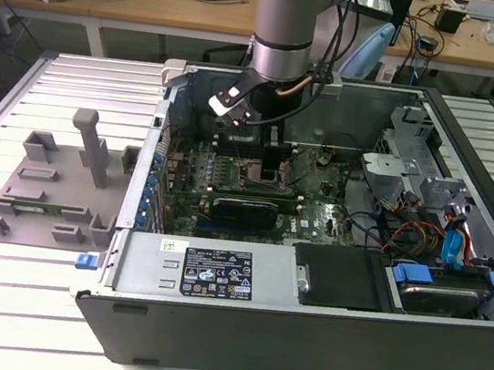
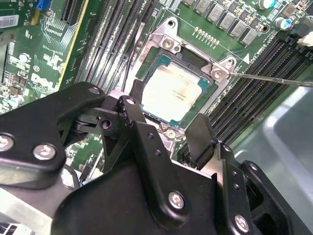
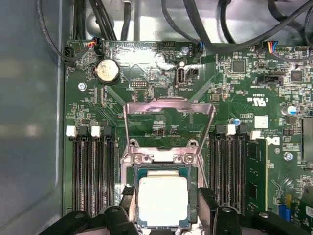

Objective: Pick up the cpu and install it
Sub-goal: 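Place the cpu into insertion slot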

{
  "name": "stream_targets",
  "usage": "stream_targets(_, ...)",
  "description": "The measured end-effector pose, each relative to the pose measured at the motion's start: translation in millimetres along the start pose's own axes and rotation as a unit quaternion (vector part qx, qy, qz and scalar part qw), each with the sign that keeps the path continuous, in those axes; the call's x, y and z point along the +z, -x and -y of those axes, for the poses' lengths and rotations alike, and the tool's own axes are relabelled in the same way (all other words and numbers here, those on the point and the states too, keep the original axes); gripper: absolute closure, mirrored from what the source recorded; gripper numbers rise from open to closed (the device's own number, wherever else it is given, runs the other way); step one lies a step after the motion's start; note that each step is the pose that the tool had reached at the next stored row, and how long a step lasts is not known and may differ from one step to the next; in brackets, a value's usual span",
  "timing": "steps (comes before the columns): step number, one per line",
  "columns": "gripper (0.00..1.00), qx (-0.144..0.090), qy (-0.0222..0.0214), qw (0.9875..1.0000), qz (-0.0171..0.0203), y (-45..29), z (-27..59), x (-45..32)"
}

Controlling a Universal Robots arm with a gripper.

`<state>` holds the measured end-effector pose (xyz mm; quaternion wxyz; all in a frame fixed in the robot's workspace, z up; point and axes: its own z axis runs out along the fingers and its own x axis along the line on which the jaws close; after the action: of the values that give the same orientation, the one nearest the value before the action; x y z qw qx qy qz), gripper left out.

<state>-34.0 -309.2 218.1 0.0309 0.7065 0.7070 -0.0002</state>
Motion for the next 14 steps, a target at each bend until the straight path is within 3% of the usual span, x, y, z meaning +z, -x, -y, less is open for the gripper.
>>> stream_targets(5, 0.40, 0.000, 0.0000, 1.0000, 0.0001, 0.0, 0.0, -0.3)
stream_targets(6, 0.47, 0.000, 0.0000, 1.0000, 0.0002, 0.1, 0.0, -0.3)
stream_targets(8, 0.71, 0.000, 0.0000, 1.0000, 0.0002, 0.0, 0.0, -0.4)
stream_targets(9, 0.71, 0.000, 0.0000, 1.0000, 0.0002, 0.1, 0.0, -0.5)
stream_targets(12, 0.89, 0.000, 0.0000, 1.0000, 0.0002, 0.1, 0.0, -0.6)
stream_targets(14, 0.89, 0.000, 0.0000, 1.0000, 0.0003, 0.1, 0.0, -0.6)
